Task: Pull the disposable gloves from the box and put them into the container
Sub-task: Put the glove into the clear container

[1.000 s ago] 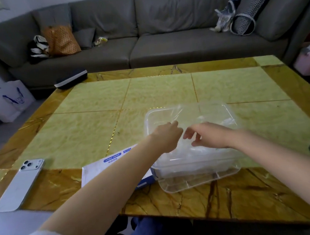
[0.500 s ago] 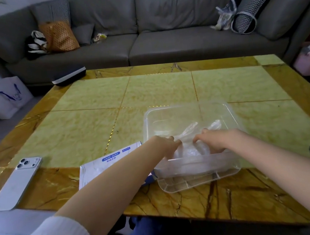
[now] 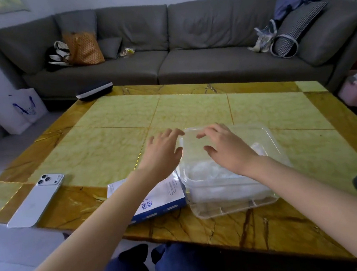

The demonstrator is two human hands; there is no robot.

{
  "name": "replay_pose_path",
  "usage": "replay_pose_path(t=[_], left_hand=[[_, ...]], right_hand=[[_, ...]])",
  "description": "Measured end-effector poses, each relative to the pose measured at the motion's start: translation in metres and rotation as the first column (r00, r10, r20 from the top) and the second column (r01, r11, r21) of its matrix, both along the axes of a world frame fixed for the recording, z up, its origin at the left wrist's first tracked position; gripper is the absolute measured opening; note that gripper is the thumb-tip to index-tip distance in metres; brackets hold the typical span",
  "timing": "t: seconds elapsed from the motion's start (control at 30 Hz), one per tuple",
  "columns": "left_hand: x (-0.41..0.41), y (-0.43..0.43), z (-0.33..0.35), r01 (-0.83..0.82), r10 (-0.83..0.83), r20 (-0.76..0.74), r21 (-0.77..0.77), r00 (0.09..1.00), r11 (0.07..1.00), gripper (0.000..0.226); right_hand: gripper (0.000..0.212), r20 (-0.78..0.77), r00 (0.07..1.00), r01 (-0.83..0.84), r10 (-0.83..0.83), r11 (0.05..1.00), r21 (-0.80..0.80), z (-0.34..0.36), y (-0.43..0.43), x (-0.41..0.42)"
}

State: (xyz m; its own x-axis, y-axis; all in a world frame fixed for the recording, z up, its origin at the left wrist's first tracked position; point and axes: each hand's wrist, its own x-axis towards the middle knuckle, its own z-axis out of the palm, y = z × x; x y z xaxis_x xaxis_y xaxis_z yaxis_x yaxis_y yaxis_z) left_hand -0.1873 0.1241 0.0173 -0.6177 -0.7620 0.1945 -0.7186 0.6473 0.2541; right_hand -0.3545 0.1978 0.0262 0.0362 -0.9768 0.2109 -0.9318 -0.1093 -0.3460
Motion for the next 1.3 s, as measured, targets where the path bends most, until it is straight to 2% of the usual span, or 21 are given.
replay_pose_path(t=[0.1, 0.17, 0.3, 0.4, 0.53, 0.63, 0.83, 0.93, 1.07, 1.13, 1.23, 1.3], left_hand=[[0.045, 0.000, -0.017, -0.147, 0.141, 0.078, 0.074, 0.987, 0.986, 0.040], [0.069, 0.004, -0.033, -0.215, 0.188, 0.173, 0.152, 0.967, 0.965, 0.042], [0.102, 0.012, -0.058, -0.283, 0.189, 0.307, 0.301, 0.933, 0.910, 0.052], [0.112, 0.018, -0.067, -0.254, 0.153, 0.326, 0.295, 0.933, 0.921, 0.059], [0.115, 0.019, -0.070, -0.208, 0.126, 0.292, 0.270, 0.948, 0.940, 0.063], [0.116, 0.017, -0.072, -0.214, 0.142, 0.258, 0.273, 0.956, 0.938, 0.067], [0.119, 0.018, -0.081, -0.219, 0.175, 0.183, 0.253, 0.967, 0.942, 0.069], [0.120, 0.018, -0.082, -0.220, 0.187, 0.147, 0.256, 0.971, 0.941, 0.068], [0.120, 0.018, -0.083, -0.222, 0.191, 0.140, 0.248, 0.971, 0.943, 0.068], [0.120, 0.017, -0.084, -0.224, 0.193, 0.142, 0.254, 0.971, 0.941, 0.070], [0.120, 0.017, -0.083, -0.225, 0.193, 0.142, 0.258, 0.971, 0.940, 0.070], [0.120, 0.017, -0.083, -0.224, 0.192, 0.141, 0.264, 0.971, 0.938, 0.070]], right_hand=[[0.033, 0.006, 0.994, -0.111, 0.112, 0.988, -0.105, 0.002, 0.000, 0.039], [0.033, -0.002, 0.982, -0.188, 0.189, 0.976, -0.106, 0.000, 0.001, 0.066], [0.037, -0.018, 0.962, -0.270, 0.272, 0.959, 0.085, -0.016, -0.006, 0.111], [0.041, -0.072, 0.961, -0.249, 0.268, 0.946, 0.207, -0.038, -0.016, 0.132], [0.033, -0.138, 0.968, -0.160, 0.209, 0.939, 0.304, -0.059, -0.025, 0.138], [0.017, -0.150, 0.978, -0.107, 0.149, 0.961, 0.254, -0.061, -0.030, 0.139], [0.024, -0.131, 0.989, -0.031, 0.062, 0.973, 0.228, -0.048, -0.039, 0.138], [0.030, -0.153, 0.982, -0.063, 0.111, 0.956, 0.285, -0.049, -0.037, 0.140], [0.053, -0.212, 0.950, -0.137, 0.230, 0.915, 0.378, -0.054, -0.027, 0.142], [0.047, -0.244, 0.942, -0.135, 0.228, 0.928, 0.347, -0.055, -0.026, 0.141], [0.022, -0.220, 0.960, -0.111, 0.175, 0.955, 0.274, -0.054, -0.028, 0.141], [0.019, -0.206, 0.969, -0.083, 0.138, 0.964, 0.254, -0.051, -0.029, 0.142]])
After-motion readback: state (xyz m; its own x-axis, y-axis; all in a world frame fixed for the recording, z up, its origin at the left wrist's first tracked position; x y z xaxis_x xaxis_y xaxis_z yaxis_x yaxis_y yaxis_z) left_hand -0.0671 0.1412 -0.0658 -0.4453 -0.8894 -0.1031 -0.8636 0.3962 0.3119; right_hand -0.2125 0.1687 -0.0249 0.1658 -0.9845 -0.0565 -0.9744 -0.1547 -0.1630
